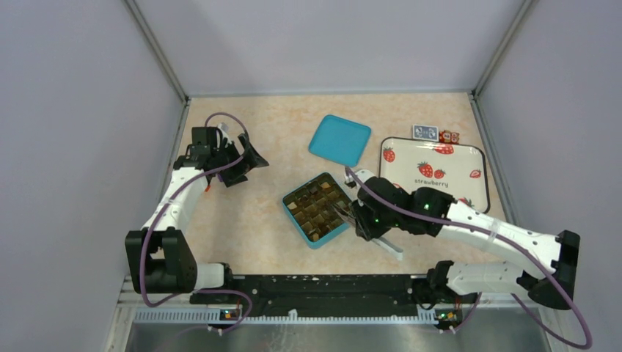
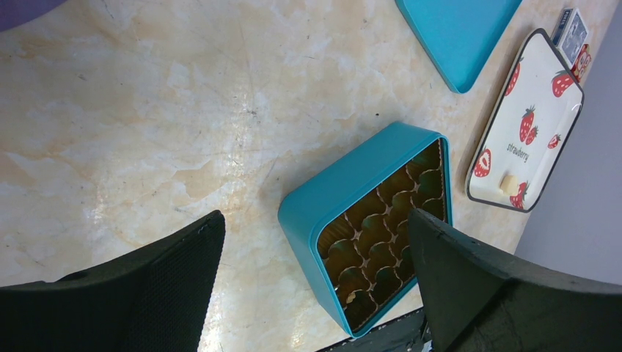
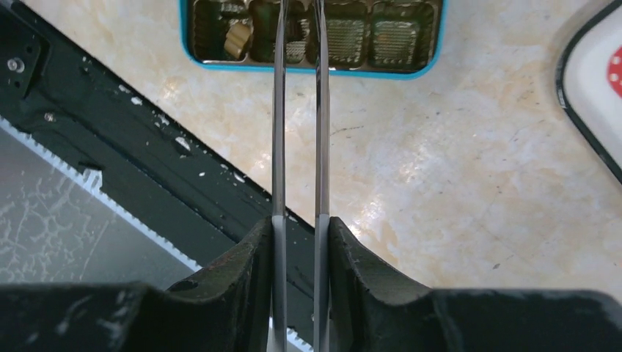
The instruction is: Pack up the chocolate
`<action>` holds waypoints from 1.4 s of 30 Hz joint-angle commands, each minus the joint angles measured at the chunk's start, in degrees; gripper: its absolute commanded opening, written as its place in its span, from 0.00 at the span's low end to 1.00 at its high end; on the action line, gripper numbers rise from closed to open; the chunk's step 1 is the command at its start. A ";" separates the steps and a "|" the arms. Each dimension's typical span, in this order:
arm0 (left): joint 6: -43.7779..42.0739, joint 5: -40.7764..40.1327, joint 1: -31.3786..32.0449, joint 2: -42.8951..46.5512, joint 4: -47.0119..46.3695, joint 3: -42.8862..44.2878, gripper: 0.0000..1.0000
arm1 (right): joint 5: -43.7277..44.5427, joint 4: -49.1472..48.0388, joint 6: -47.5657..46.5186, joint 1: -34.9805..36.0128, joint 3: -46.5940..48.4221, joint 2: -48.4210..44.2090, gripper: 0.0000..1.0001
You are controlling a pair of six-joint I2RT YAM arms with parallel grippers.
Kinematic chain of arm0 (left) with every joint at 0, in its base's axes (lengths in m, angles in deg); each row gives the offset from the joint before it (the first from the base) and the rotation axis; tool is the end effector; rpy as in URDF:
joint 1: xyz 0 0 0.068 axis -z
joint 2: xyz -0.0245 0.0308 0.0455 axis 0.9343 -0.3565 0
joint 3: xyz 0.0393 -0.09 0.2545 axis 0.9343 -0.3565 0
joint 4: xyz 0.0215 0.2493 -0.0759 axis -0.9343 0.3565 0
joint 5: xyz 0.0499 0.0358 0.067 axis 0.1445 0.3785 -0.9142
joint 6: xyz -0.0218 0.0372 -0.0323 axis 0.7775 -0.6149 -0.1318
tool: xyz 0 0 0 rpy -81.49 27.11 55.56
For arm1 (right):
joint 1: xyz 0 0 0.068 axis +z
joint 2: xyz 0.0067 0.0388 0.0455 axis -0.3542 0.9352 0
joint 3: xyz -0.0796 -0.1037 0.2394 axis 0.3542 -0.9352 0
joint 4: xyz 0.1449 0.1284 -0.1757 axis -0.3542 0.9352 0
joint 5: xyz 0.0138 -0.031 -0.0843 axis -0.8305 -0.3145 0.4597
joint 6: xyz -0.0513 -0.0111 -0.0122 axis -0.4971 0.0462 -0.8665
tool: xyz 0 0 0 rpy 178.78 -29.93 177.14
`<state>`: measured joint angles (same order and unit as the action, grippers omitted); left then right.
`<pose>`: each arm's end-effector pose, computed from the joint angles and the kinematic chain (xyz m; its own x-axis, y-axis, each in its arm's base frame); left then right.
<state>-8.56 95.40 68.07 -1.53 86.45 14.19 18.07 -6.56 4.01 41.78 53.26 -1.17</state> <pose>0.2769 -0.0097 0.2671 -0.7827 -0.4881 -0.3861 -0.1847 0.7747 -0.6047 0.1011 0.1872 0.3045 -0.7097 -0.4580 -0.5354 -0.6182 0.7692 0.1614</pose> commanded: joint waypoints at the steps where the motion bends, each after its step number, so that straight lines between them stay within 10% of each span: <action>1: -0.66 0.02 -0.30 1.10 -1.72 0.12 0.98 | 9.68 1.38 4.44 -0.80 3.42 -2.42 0.27; 17: -0.53 1.48 -0.32 -0.33 -2.82 -0.08 0.98 | 17.09 15.42 16.13 -39.95 -1.37 -14.20 0.34; 42: -1.40 1.22 -0.28 -2.16 -3.20 0.16 0.98 | 11.54 8.25 13.90 -46.43 -7.77 -8.08 0.44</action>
<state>-8.84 96.30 68.07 -2.82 85.18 14.19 29.07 3.36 18.22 -3.64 45.48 -9.93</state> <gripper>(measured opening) 0.976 0.445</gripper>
